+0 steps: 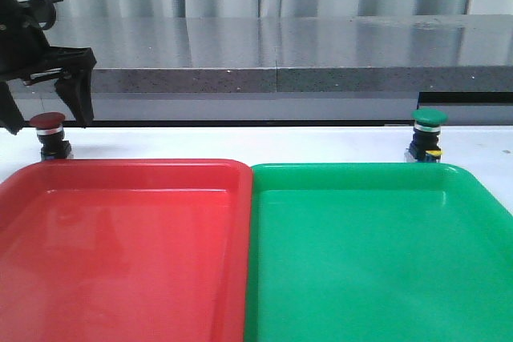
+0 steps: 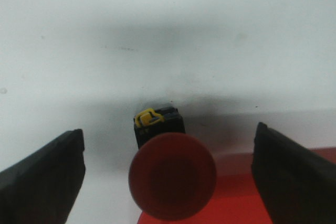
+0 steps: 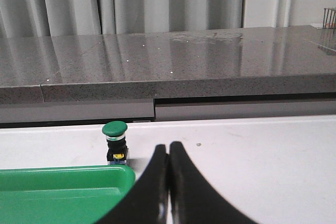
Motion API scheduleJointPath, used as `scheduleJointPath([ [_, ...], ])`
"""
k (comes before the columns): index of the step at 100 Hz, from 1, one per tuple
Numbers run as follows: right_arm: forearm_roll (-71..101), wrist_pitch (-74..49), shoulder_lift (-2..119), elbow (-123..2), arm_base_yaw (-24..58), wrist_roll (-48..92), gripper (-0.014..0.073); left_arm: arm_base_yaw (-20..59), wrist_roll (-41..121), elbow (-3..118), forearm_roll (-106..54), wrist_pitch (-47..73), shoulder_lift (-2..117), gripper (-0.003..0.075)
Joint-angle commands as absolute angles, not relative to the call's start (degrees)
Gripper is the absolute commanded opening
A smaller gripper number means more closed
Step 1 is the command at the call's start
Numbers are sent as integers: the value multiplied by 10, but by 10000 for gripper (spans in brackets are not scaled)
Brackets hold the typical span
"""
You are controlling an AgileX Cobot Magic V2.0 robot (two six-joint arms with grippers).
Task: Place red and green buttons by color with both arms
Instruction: 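Lower the left gripper over the red push-button and close on it, then lift the red push-button and carry it into the red tray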
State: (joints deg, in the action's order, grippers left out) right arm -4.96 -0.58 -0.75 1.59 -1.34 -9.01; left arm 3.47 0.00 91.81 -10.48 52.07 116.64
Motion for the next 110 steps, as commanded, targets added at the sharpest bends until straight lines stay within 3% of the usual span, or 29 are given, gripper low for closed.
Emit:
scheduleJointPath([
  [1,-55,34,-19,5,-13,-86,-63,38,0,937,-114,508,1135,532],
  [24,-55,34,-19,5,-13,-86,-63,38,0,937,-114,513,1135,213],
  [45,-55,34,-19,5,-13,-86,-63,38,0,937,-117,514,1135,48],
  [59,-55,34,-19,5,-13,-86,-63,38,0,941,-116,529,1135,5],
  [110,-55,34,-19,5,-13,-86,-63,56,-25,950,-118,545,1012,4],
])
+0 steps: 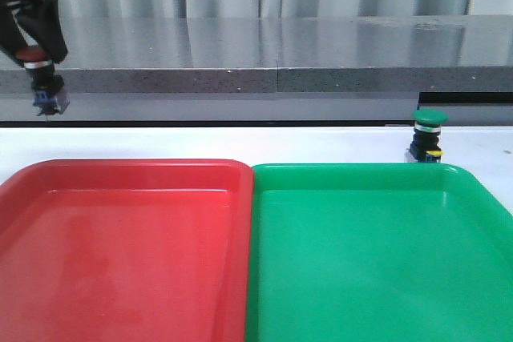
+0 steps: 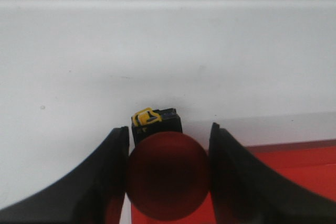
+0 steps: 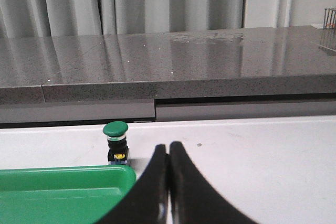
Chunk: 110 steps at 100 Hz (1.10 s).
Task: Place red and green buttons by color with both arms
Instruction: 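Lift the red push-button and carry it into the red tray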
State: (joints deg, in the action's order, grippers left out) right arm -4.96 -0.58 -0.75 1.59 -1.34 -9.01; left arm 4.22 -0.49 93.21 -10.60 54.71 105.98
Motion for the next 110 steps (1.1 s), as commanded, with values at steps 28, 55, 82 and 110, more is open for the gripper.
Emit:
scheduleJointPath([
  [28,-55,34,-19,5,-13,-86,-63,131,-48,853,-117,508,945,4],
  [55,-55,34,-19,5,-13,-86,-63,198,-79,696,-117,420,893,4],
  [82,-55,34,-19,5,-13,-86,-63,231,-84,618,-117,401,890,4],
  [110,-55,34,-19,5,-13,-86,-63,232,-84,599,-117,393,891,-13],
])
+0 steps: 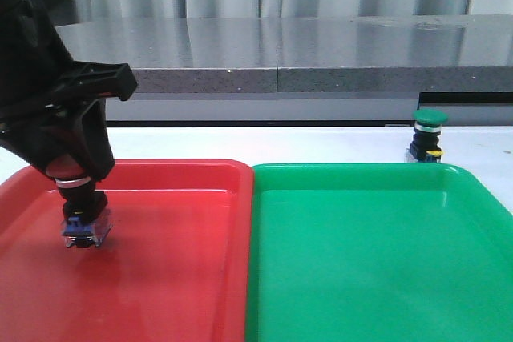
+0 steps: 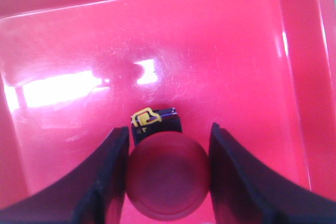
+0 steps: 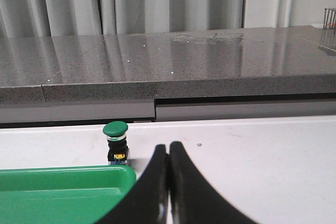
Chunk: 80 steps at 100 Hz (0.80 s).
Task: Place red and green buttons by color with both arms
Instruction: 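Lift the red push-button and carry it into the red tray, then open the left gripper to release the button and raise it away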
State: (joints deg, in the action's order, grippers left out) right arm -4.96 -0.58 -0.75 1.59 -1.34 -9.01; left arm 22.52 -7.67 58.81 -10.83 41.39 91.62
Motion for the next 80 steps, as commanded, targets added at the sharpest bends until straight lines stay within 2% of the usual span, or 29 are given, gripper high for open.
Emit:
scheduleJointPath([
  [1,-55,34,-19,5,-13,-86,-63,232,-84,599,-117,393,891,-13],
  [58,-55,34,-19,5,-13,-86,-63,232,-76,599,-105,428,892,7],
  [67,-55,34,-19,5,-13,-86,-63,232,-75,599,-105,428,892,90],
  [80,-55,34,-19,5,-13,-86,-63,232,-75,599,-107,427,892,296],
])
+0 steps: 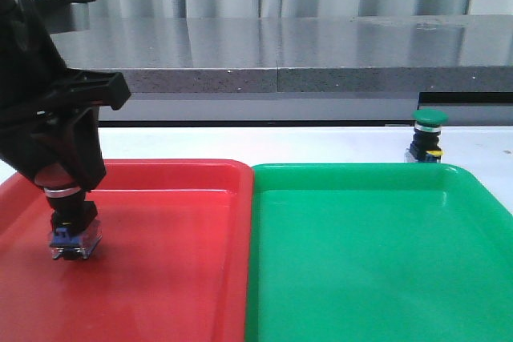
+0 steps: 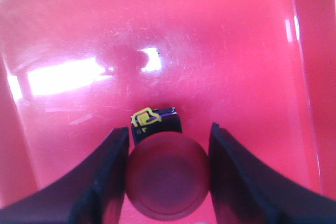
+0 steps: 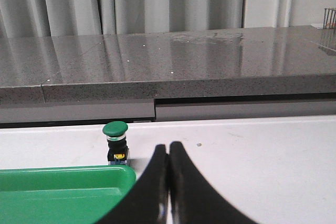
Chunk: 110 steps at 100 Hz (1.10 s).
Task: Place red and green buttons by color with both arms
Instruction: 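Open the left gripper to release the button and raise it away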
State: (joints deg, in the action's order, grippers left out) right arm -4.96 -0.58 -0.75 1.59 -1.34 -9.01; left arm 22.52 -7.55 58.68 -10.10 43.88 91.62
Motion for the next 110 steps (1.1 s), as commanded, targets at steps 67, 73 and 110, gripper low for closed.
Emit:
scheduleJointPath([
  [67,-55,34,-19,5,-13,-86,-63,231,-78,599,-98,409,854,468],
  [73,-55,34,-19,5,-13,-86,-63,231,-80,599,-92,407,844,468],
  [110,-55,34,-19,5,-13,-86,-63,231,-80,599,-72,394,725,223],
])
